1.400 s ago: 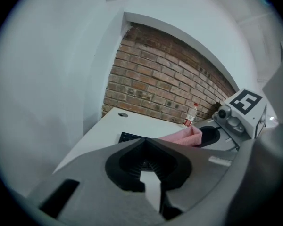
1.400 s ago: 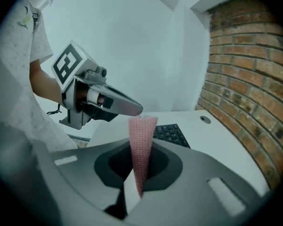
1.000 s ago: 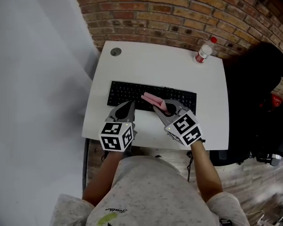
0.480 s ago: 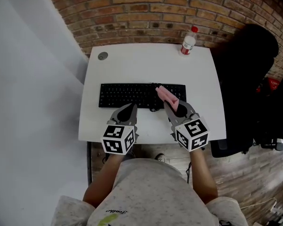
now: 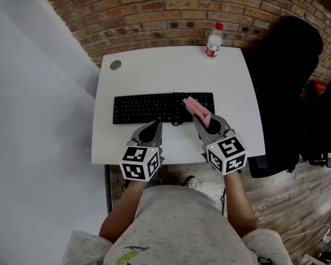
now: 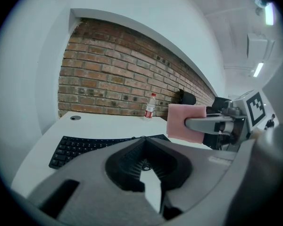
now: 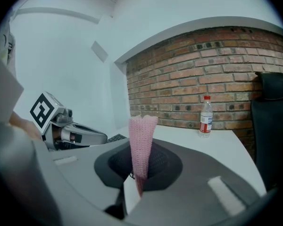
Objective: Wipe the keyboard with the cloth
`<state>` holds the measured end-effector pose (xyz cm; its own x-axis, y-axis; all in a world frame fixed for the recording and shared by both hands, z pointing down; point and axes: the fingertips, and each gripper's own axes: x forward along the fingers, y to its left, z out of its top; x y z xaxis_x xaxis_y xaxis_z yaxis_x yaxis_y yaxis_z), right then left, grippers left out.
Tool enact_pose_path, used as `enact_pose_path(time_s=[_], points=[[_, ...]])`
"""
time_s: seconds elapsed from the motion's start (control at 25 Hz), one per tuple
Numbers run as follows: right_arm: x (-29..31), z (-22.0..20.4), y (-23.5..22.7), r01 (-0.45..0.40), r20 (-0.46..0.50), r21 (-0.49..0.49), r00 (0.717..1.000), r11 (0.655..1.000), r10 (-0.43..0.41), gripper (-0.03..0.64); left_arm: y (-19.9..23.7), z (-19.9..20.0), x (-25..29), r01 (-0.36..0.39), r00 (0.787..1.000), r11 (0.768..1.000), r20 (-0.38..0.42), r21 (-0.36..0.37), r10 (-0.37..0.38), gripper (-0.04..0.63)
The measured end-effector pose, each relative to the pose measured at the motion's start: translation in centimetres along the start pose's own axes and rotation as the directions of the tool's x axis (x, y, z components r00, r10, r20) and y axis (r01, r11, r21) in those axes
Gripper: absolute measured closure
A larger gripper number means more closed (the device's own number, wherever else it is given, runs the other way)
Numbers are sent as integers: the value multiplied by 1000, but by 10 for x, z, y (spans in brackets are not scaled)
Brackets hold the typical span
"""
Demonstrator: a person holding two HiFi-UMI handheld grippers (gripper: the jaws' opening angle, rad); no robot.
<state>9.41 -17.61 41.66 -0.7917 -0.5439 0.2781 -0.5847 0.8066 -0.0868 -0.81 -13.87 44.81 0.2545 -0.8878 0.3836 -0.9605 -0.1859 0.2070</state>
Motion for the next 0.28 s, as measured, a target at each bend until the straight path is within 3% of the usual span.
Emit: enact_pose_path(time_s=[0.28], points=[[-2,-5,4,-21,4,-6,1000,1000,21,592,-7,-6,3,6,1000,1000,-6,6,-6,599]])
